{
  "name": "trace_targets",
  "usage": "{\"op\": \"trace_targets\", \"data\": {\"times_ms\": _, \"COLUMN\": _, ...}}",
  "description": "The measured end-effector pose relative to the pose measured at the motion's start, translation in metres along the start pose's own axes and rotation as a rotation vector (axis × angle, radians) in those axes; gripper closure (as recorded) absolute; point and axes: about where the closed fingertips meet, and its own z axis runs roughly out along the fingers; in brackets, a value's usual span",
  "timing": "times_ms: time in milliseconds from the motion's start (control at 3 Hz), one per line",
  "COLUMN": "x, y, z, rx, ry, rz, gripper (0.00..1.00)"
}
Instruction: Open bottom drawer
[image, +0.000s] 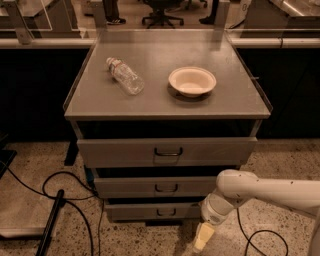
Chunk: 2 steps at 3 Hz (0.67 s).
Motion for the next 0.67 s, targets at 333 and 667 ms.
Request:
{"op": "trace_targets", "data": {"times_ms": 333, "x": 0.01, "y": -0.011, "z": 0.034, "rx": -0.015, "ry": -0.082, "rz": 0.018, "gripper": 0.0}}
{"op": "trace_targets", "data": {"times_ms": 667, "x": 0.018, "y": -0.023, "z": 0.061, "rx": -0.032, "ry": -0.172, "rz": 0.027, "gripper": 0.0}}
